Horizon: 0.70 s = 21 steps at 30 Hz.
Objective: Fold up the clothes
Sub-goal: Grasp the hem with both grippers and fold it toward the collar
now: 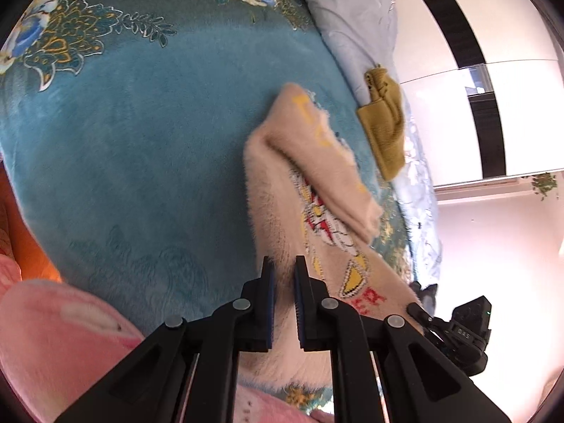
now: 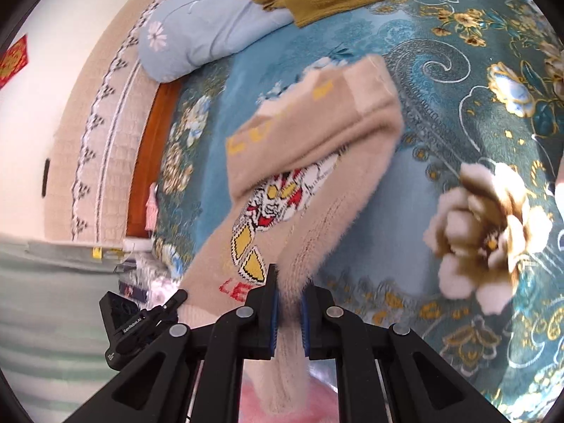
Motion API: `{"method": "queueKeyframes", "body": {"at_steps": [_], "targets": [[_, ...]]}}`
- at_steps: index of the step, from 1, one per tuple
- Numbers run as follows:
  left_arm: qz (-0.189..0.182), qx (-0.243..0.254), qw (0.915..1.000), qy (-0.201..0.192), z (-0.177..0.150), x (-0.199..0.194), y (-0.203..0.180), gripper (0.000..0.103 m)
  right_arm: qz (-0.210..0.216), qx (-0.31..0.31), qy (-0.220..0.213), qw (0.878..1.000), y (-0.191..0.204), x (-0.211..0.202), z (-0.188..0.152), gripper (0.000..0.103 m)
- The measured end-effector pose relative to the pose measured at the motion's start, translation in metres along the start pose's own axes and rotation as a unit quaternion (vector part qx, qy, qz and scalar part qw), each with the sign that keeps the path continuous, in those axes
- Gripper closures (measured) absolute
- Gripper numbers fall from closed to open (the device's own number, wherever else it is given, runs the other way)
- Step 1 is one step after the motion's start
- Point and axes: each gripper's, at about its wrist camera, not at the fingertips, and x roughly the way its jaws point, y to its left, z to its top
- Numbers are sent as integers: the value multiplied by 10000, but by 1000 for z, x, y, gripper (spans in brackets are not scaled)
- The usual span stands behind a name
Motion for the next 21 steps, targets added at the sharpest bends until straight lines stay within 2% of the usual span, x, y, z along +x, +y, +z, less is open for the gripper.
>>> {"method": "queueKeyframes", "body": {"at_steps": [4, 8, 11, 21], "targets": [[-160, -152, 9998, -11, -22, -19, 1, 94, 90, 61, 96, 9999, -3, -8, -17, 92], [-141, -392, 9991, 64, -27, -22, 6, 94, 240, 380, 72, 9990, -23, -10, -13, 92], [-231, -653, 9976, 56, -24, -31, 13, 94, 533, 692, -43, 9962, -36, -9, 0, 92], [-423, -1143, 9925, -100, 20, -9, -7, 93, 752, 1145, 34, 9906, -60, 9, 45, 92]]}}
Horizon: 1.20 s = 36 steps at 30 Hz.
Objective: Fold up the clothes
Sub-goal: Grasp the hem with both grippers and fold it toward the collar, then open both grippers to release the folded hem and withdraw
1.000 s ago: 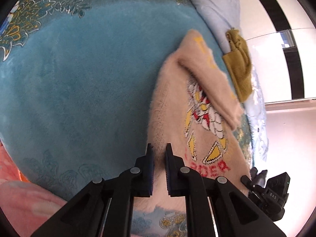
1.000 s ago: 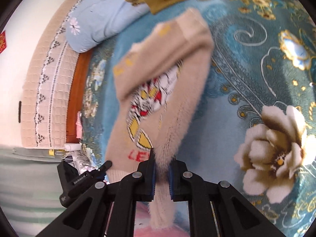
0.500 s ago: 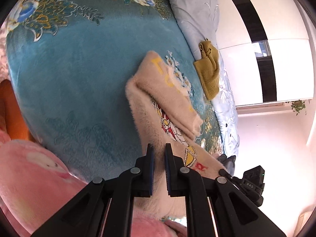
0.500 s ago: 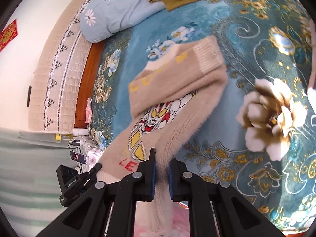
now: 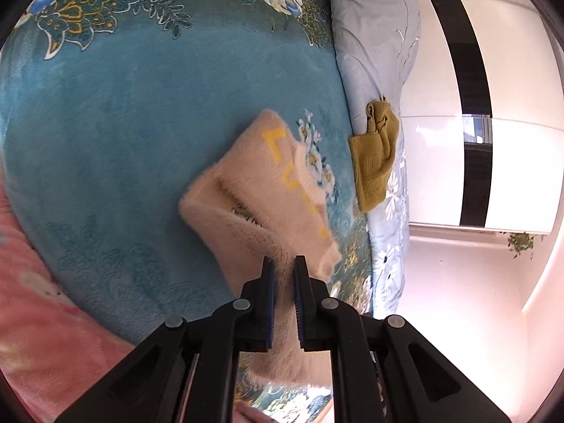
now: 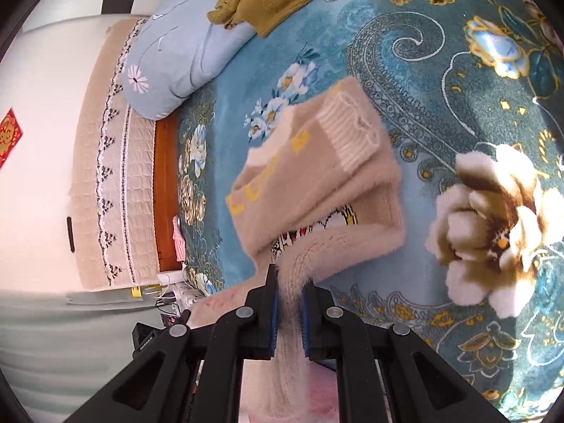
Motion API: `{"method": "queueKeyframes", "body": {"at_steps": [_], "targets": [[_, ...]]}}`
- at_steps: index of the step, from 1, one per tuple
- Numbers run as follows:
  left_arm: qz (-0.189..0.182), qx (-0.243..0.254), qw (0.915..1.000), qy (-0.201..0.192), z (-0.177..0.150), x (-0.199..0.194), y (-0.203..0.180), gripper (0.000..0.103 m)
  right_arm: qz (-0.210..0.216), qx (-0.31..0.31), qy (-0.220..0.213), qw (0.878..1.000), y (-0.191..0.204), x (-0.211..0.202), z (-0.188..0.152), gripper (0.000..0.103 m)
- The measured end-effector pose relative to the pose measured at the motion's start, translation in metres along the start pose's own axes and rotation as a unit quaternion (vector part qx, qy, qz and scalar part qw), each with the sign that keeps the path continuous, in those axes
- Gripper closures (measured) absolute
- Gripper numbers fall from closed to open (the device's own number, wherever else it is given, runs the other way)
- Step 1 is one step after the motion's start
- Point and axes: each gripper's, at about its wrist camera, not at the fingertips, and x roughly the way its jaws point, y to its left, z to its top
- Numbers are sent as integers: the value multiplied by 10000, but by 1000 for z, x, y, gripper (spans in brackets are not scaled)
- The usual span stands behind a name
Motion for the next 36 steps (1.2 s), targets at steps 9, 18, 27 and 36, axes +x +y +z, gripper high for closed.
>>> {"method": "queueKeyframes", "body": {"at_steps": [9, 18, 27, 36], "targets": [[33, -407, 9992, 6, 13, 10, -3, 93, 14, 151, 177, 9997, -5, 14, 22, 92], [160, -561, 9982, 128, 36, 24, -7, 93, 96, 429, 27, 9990, -2, 29, 44, 92], [96, -711, 9973, 184, 73, 67, -23, 93, 255, 1154, -271, 9926, -22, 47, 75, 92], [113, -1248, 9920, 170, 105, 112, -15, 93, 183, 1636, -397, 9856, -30, 65, 103, 89]]}}
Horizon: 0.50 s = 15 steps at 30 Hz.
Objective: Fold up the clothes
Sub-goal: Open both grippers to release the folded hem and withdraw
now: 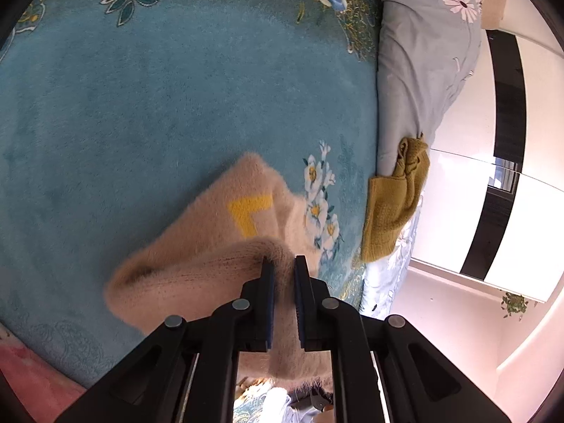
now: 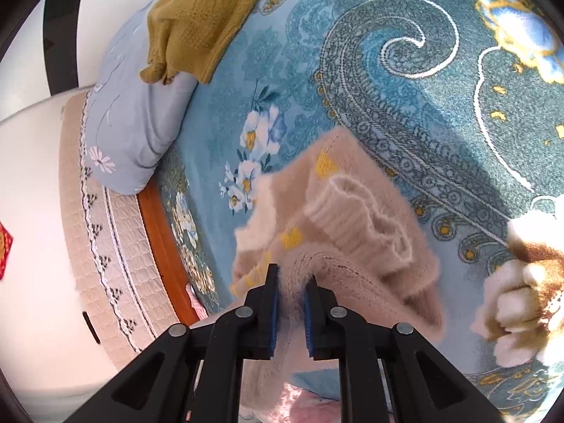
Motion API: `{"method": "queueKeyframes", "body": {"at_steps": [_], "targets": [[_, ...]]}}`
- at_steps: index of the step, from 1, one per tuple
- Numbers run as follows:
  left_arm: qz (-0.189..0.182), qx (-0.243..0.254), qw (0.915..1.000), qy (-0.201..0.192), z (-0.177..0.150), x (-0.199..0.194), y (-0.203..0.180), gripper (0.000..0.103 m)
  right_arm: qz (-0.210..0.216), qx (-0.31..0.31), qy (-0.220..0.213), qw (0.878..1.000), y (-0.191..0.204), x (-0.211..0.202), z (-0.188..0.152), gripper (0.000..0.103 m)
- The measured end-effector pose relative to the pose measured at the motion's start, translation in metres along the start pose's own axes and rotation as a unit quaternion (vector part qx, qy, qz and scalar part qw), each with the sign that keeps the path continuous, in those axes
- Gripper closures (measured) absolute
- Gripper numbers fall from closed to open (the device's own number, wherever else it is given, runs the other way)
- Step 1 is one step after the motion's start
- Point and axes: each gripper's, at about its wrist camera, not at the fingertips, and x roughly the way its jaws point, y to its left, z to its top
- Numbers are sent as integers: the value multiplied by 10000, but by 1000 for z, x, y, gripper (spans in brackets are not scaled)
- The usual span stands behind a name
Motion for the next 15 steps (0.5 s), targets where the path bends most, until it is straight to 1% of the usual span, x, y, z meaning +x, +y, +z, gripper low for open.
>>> {"method": "queueKeyframes", "body": {"at_steps": [2, 4, 8, 10, 11, 12, 14, 15], "targets": [[-2, -187, 9998, 11, 8, 9, 3, 93, 37, 140, -1, 9999, -2, 2, 5, 88], [-150, -357, 9992, 22, 12, 12, 5, 92, 73, 253, 5, 9997, -5, 4, 10, 86], [-461, -323, 9984, -41, 19, 7, 4, 82, 100, 403, -47, 9991, -10, 2, 18, 84], [-591, -361, 9975, -143, 22, 0, 8, 71, 187, 448, -116, 9988, -10, -1, 22, 78], [-580, -322, 9976, -201, 23, -4, 9, 63, 239, 458, -164, 9985, -10, -3, 25, 77], [-559, -277, 9977, -260, 23, -8, 10, 59, 288, 442, -235, 9983, -9, -7, 28, 76], [-351, 65, 9988, -347, 20, -13, 10, 58, 306, 317, -396, 9982, -6, -15, 33, 72], [-115, 320, 9987, -375, 18, -12, 9, 55, 219, 216, -484, 9984, -5, -19, 34, 66]]}}
